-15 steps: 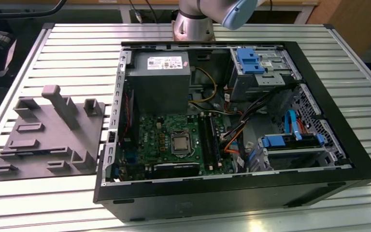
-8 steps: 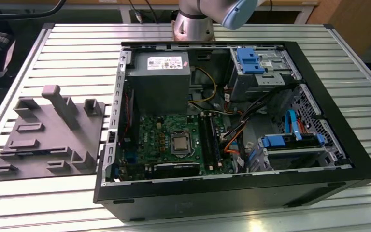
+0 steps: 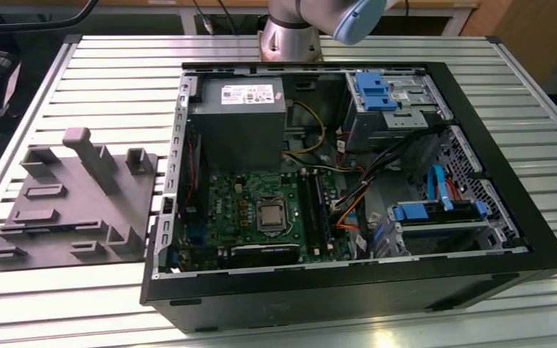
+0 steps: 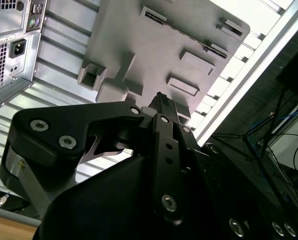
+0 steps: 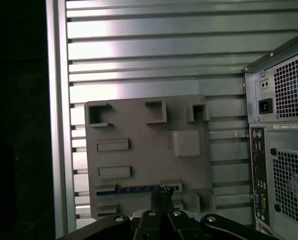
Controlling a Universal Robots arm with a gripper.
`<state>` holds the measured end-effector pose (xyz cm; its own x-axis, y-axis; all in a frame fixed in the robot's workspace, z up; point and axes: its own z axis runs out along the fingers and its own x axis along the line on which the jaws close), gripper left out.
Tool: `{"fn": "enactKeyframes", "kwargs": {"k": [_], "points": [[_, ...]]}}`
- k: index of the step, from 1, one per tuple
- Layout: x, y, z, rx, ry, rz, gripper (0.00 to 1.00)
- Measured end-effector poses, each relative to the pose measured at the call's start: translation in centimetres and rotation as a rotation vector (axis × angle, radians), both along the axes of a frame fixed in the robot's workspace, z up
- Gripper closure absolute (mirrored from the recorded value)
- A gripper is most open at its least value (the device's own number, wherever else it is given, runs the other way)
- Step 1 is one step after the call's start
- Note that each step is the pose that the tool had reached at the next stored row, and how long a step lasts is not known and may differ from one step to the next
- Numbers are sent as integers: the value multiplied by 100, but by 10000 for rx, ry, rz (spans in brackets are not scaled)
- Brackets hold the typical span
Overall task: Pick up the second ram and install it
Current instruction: 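Reach for the second ram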
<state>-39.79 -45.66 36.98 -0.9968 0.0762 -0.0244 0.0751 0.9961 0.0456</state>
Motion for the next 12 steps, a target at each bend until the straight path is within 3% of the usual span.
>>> {"fn": "enactKeyframes", "kwargs": {"k": [12], "points": [[-34, -21, -32, 0, 0, -1, 89]]}}
